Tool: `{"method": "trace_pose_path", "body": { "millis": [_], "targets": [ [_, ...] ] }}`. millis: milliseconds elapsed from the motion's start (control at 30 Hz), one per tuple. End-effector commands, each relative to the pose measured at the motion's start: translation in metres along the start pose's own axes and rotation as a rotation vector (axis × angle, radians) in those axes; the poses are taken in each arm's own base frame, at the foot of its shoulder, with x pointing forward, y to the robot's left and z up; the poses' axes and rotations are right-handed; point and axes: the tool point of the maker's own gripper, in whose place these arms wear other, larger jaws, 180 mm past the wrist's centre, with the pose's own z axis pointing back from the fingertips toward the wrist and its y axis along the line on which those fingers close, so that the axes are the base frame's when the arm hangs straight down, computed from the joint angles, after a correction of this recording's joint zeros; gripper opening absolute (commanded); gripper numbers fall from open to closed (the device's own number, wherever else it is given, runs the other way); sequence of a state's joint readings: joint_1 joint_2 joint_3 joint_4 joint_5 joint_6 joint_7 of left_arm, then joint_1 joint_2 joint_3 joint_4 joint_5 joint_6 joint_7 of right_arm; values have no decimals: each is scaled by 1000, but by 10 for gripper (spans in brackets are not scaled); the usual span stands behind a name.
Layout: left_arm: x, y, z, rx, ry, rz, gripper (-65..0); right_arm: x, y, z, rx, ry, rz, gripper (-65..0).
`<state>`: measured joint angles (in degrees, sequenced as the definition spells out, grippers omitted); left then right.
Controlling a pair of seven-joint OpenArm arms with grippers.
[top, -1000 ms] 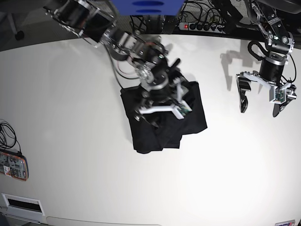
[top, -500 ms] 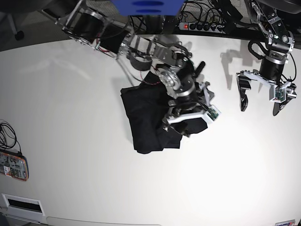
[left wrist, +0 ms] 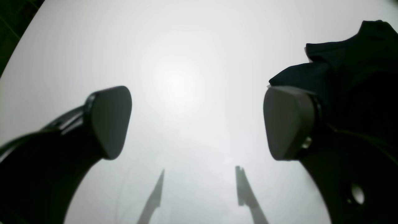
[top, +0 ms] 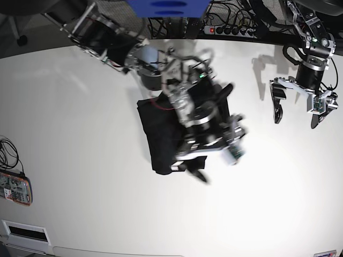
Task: Fold the T-shirt properly
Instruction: 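Press and tuck the folded bundle with the right gripper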
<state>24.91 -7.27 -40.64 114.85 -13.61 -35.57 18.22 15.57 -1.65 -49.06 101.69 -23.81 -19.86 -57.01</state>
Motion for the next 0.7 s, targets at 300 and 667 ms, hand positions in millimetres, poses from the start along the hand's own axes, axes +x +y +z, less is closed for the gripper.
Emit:
{"method": "trace_pose_path", "body": {
  "millis": [300,667],
  "targets": [
    [13,-8,-2,-27,-51,-1,0,-70,-64,6,-140,103,2,-184],
    [13,-9,-2,-27,-51,1,0,-143,-58,-3,-147,210,23,-184]
  ]
}}
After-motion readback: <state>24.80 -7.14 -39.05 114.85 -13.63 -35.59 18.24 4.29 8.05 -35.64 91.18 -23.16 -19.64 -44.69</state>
